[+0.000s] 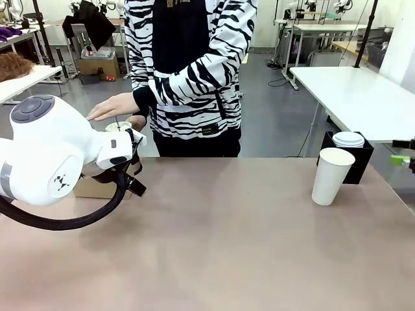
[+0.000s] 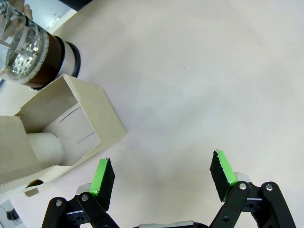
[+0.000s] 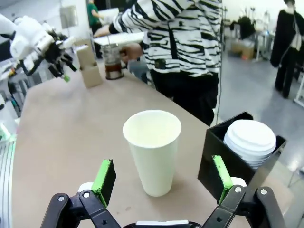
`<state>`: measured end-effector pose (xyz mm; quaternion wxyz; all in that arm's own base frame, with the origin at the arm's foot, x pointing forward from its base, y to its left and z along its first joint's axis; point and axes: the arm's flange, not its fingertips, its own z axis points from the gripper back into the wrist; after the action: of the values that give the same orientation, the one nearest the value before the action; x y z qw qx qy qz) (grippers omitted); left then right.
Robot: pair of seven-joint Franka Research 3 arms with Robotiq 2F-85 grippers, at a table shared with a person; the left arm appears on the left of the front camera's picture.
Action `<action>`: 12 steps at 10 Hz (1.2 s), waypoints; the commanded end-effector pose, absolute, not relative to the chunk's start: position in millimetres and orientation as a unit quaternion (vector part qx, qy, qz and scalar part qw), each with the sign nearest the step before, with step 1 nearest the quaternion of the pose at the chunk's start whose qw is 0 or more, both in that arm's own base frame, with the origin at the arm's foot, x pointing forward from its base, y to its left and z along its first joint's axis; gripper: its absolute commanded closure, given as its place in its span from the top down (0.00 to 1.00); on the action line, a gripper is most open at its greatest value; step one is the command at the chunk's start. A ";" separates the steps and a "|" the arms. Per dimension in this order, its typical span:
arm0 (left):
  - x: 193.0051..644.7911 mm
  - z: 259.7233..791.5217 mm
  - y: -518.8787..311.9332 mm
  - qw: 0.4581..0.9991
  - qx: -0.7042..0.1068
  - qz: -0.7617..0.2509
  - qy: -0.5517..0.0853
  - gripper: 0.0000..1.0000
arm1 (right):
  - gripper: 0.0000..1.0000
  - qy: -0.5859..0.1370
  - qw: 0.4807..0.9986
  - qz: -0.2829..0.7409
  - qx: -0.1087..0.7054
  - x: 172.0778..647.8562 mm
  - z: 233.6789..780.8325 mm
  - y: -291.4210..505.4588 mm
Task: Pour a drink into a cup and package it in a carrier.
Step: Pick up the 600 ml Paper Cup and place it in the middle top area of the table.
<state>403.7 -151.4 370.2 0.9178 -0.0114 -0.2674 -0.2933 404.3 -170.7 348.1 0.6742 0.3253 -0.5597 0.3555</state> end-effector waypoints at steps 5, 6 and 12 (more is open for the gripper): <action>403.4 370.4 -151.5 0.918 -0.012 -0.294 -0.268 1.00 | 1.00 -0.582 0.612 0.367 0.390 441.3 243.0 -133.3; 403.4 370.4 -151.5 0.918 -0.012 -0.294 -0.268 1.00 | 1.00 -0.581 0.618 0.354 0.394 448.4 242.0 -129.1; 403.4 370.4 -151.5 0.918 -0.012 -0.294 -0.268 1.00 | 1.00 -0.572 0.632 0.335 0.401 451.2 232.4 -119.1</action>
<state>403.7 -151.3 370.0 0.9179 -0.0113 -0.2673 -0.2932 440.1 -124.6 232.7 0.6268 0.4044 -0.5662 0.3507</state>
